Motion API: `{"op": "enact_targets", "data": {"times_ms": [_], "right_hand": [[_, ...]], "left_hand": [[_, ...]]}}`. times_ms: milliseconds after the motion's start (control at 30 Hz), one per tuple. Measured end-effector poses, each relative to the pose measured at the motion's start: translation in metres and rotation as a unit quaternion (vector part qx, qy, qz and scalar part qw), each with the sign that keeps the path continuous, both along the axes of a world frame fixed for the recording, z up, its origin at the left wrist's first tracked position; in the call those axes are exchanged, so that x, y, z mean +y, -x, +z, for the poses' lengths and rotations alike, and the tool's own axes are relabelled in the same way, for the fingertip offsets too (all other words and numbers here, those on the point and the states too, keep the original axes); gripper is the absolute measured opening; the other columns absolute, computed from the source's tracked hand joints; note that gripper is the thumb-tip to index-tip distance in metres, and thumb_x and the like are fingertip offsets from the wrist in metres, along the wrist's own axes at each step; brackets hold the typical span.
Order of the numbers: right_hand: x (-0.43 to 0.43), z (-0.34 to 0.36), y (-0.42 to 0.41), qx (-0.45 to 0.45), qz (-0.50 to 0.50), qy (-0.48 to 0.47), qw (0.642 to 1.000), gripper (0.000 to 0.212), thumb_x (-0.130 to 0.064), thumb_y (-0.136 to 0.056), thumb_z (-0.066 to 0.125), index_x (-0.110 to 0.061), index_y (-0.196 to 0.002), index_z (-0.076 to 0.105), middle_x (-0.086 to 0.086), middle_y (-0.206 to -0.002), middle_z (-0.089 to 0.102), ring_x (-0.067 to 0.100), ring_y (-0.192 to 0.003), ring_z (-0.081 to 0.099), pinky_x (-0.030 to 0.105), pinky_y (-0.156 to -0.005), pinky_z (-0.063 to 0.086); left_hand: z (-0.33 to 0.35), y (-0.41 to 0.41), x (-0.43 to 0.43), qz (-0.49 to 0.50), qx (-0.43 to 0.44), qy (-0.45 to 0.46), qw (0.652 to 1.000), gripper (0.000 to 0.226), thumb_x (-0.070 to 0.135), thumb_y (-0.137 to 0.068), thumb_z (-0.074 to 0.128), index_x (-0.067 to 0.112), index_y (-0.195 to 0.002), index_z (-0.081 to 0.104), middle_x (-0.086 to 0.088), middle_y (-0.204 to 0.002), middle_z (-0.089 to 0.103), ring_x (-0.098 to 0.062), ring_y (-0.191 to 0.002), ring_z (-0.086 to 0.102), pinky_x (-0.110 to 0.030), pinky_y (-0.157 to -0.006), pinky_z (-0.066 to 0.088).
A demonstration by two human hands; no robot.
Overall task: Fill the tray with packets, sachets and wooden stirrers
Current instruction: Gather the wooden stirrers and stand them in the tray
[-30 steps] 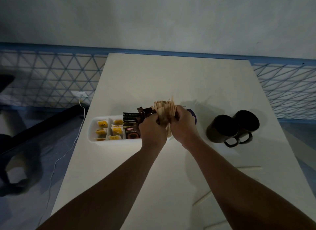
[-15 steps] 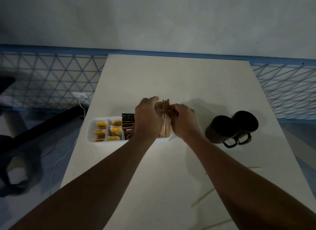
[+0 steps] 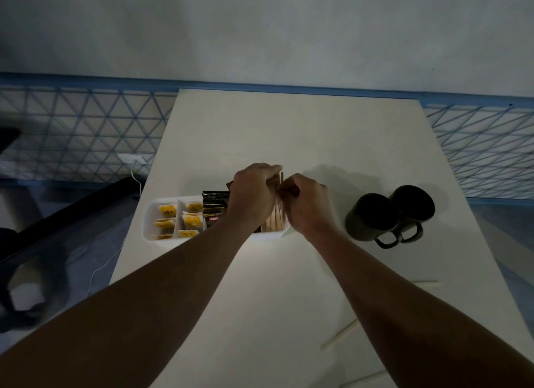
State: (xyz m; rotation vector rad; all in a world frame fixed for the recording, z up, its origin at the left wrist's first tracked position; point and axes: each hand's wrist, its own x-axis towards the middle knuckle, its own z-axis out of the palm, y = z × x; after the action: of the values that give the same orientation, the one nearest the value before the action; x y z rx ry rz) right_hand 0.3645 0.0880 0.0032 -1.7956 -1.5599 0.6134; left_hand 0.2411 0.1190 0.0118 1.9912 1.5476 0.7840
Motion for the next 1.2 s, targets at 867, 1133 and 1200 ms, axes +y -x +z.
{"op": "enact_targets", "data": {"times_ms": [867, 1133, 1200], "right_hand": [[-0.125, -0.013, -0.105, -0.050, -0.011, 0.155, 0.987, 0.013, -0.015, -0.089, 0.070, -0.016, -0.101, 0.074, -0.002, -0.096, 0.072, 0.006, -0.080, 0.060, 0.011, -0.067, 0.043], [-0.167, -0.022, -0.145, -0.144, 0.004, 0.201, 0.969, 0.035, -0.010, -0.083, 0.066, -0.020, -0.116, 0.069, -0.003, -0.120, 0.066, 0.018, -0.111, 0.060, 0.031, -0.093, 0.050], [-0.177, -0.023, -0.156, -0.154, 0.007, 0.215, 0.964, 0.046, -0.006, -0.079, 0.064, -0.019, -0.123, 0.065, -0.003, -0.127, 0.062, 0.019, -0.118, 0.056, 0.030, -0.097, 0.046]], "left_hand": [[0.005, -0.083, -0.111, -0.131, -0.025, 0.060, 0.989, 0.011, 0.017, -0.089, 0.068, 0.011, -0.094, 0.075, 0.001, -0.090, 0.075, -0.006, -0.081, 0.065, -0.007, -0.073, 0.045], [-0.032, -0.103, -0.167, -0.167, 0.110, 0.181, 0.963, 0.036, 0.032, -0.086, 0.070, 0.014, -0.118, 0.065, -0.003, -0.110, 0.069, -0.019, -0.101, 0.065, -0.032, -0.088, 0.055], [-0.038, -0.111, -0.183, -0.185, 0.143, 0.180, 0.955, 0.052, 0.036, -0.085, 0.071, 0.014, -0.129, 0.055, -0.005, -0.123, 0.057, -0.023, -0.113, 0.056, -0.034, -0.095, 0.051]]}}
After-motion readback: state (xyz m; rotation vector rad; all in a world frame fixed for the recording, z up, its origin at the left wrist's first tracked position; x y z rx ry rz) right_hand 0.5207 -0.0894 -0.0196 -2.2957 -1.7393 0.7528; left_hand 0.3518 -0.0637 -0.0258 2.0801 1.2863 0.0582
